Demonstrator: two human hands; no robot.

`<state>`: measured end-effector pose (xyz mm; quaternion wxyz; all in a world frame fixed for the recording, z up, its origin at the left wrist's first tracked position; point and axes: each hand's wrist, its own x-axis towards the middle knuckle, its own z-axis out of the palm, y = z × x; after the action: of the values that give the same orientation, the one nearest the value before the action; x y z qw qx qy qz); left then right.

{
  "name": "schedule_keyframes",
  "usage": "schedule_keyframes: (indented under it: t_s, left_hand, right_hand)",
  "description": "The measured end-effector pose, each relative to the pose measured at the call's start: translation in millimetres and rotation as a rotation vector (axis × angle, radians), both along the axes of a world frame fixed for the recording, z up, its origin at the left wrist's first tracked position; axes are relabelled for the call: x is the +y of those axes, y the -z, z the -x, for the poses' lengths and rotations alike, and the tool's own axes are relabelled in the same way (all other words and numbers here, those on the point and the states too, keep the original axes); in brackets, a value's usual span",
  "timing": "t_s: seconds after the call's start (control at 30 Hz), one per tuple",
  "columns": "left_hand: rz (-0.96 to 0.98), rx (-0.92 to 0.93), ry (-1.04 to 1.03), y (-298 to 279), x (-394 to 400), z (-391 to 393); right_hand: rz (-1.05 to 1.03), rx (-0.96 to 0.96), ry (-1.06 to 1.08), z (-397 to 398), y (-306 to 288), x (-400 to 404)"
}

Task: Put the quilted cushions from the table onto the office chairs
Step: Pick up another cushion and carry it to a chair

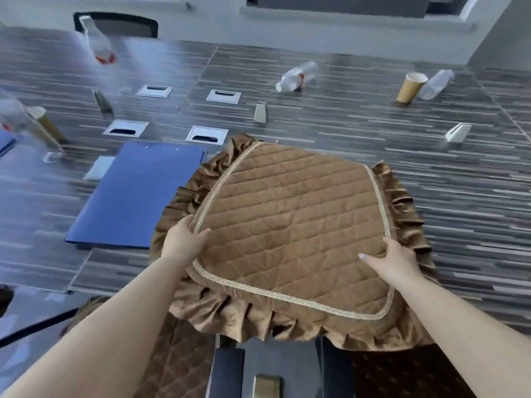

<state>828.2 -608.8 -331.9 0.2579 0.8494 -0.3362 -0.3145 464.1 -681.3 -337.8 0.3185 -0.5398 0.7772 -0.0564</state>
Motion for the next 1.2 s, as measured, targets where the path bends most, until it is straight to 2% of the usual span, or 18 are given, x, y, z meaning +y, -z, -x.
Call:
schedule_keyframes:
  t_s: [0.27, 0.37, 0.43, 0.63, 0.9, 1.2]
  left_hand:
    - [-0.171, -0.094, -0.028, 28, -31, -17]
    - [-0.125, -0.04, -0.116, 21, -31, -14]
    - [-0.064, -0.027, -0.149, 17, -20, -8]
    - [0.051, 0.059, -0.141, 0, 31, 31]
    - [0.055, 0.082, -0.077, -28, 106, 107]
    - [0.152, 0.103, 0.03, -64, 184, 248]
  right_hand:
    - [0.044, -0.067, 0.291, -6, 30, -17]
    - [0.042, -0.041, 0.439, -3, 27, -16]
    - [0.076, -0.094, 0.483, 6, 24, -7]
    - [0.162, -0.224, 0.501, 46, -1, 46]
    - [0.284, -0.307, 0.473, 125, -50, 123]
    - [0.322, -0.332, 0.552, 277, -64, 235]
